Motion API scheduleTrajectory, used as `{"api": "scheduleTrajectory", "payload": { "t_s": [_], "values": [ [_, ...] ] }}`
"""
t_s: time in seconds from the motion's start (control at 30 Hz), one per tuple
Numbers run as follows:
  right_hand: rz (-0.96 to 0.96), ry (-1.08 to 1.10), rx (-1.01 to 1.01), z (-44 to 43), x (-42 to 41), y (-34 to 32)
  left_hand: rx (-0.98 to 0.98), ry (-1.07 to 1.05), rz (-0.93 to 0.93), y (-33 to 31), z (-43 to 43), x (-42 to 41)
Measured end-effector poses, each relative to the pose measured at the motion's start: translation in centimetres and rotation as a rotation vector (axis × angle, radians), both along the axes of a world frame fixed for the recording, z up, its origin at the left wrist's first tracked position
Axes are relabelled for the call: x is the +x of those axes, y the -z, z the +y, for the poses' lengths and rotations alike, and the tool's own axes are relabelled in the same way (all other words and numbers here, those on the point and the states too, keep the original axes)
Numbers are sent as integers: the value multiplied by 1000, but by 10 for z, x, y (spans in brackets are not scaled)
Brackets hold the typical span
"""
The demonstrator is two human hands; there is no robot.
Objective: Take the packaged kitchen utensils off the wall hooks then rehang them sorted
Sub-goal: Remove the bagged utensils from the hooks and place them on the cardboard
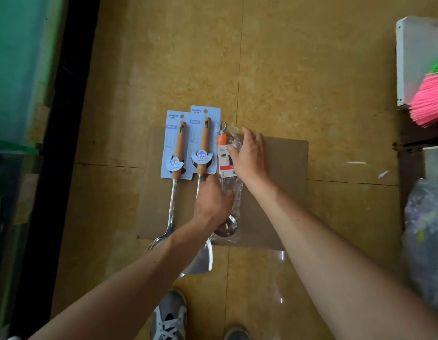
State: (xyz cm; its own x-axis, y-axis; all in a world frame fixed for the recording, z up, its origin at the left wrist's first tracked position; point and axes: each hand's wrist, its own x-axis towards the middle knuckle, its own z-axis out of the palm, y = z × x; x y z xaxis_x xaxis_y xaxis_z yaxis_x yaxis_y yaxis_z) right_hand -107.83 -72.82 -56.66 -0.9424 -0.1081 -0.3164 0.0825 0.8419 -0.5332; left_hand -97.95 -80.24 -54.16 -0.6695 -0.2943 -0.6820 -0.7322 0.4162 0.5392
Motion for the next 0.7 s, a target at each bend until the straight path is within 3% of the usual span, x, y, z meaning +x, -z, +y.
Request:
{"api": "scheduleTrajectory", "payload": {
  "t_s": [0.3,0.57,0.7],
  "values": [
    [62,31,50,26,20,-68,-112,129,83,-57,-2,6],
    [217,171,3,64,40,-192,-147,171,172,-190,19,-4],
    [352,276,-21,92,25,-263,-189,231,326,-268,49,-33]
  ]
}}
